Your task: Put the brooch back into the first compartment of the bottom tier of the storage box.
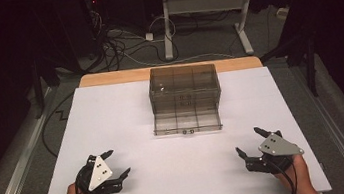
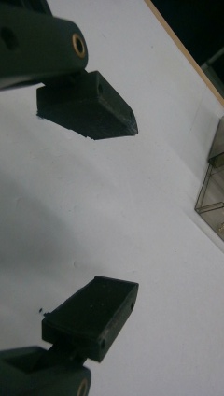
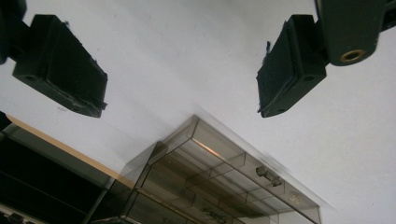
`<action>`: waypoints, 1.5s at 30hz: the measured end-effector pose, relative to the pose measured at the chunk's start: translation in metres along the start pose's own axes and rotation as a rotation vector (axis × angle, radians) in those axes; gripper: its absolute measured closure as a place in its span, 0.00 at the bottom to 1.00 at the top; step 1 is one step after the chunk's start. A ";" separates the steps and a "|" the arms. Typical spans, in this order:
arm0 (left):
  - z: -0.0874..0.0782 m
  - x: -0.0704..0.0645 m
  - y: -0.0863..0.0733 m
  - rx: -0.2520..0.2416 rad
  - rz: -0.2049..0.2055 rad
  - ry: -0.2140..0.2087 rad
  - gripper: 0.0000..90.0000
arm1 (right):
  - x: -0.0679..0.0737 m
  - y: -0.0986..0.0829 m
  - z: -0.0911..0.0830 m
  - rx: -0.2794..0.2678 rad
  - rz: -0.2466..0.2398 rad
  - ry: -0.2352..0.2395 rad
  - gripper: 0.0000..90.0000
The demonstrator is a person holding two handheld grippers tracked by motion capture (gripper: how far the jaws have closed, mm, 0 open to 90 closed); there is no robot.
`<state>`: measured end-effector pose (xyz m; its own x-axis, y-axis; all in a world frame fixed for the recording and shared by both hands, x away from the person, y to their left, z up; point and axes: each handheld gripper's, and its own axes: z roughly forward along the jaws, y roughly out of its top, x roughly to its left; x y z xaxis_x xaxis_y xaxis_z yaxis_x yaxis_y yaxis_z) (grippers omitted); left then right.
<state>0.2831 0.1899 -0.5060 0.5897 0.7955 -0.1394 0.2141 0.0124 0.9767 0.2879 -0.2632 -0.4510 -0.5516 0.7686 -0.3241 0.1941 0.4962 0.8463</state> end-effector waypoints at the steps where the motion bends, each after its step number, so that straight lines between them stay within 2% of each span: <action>1: 0.000 0.000 0.000 0.002 0.001 0.000 0.23 | 0.001 -0.002 -0.001 0.001 -0.004 0.003 0.18; 3: 0.000 0.000 0.000 0.004 0.003 -0.003 0.23 | 0.001 -0.007 -0.005 -0.008 -0.003 -0.007 0.18; 5: 0.000 0.000 -0.001 0.007 0.003 -0.005 0.23 | 0.001 -0.012 -0.007 -0.009 0.018 0.002 0.18; 8: 0.000 0.001 0.000 0.002 -0.002 -0.004 0.23 | 0.002 -0.020 -0.009 0.007 0.004 0.005 0.18; 10: 0.000 0.000 0.000 0.002 -0.003 -0.004 0.23 | 0.002 -0.025 -0.010 0.011 0.032 0.019 0.18; 12: 0.001 -0.001 -0.001 0.005 -0.001 -0.006 0.23 | 0.003 -0.027 -0.009 0.020 0.021 0.017 0.18; 20: 0.002 -0.005 -0.003 0.018 0.015 -0.017 0.23 | 0.004 -0.024 -0.012 -0.018 0.040 0.027 0.18; 24: 0.001 -0.005 -0.004 0.017 0.019 -0.017 0.23 | 0.006 -0.023 -0.013 -0.018 0.039 0.026 0.18; 28: 0.001 -0.004 -0.004 0.020 0.020 -0.017 0.23 | 0.003 -0.021 -0.013 -0.026 0.080 0.050 0.18; 38: 0.002 -0.004 -0.004 0.022 0.019 -0.014 0.23 | -0.001 -0.020 -0.018 -0.049 0.080 0.019 0.18; 45: 0.004 -0.004 -0.003 0.024 0.021 -0.010 0.23 | -0.001 -0.021 -0.017 -0.040 0.072 0.026 0.18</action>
<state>0.2828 0.1846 -0.5093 0.6019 0.7894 -0.1205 0.2199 -0.0187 0.9753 0.2706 -0.2814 -0.4610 -0.5582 0.7907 -0.2513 0.2016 0.4231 0.8834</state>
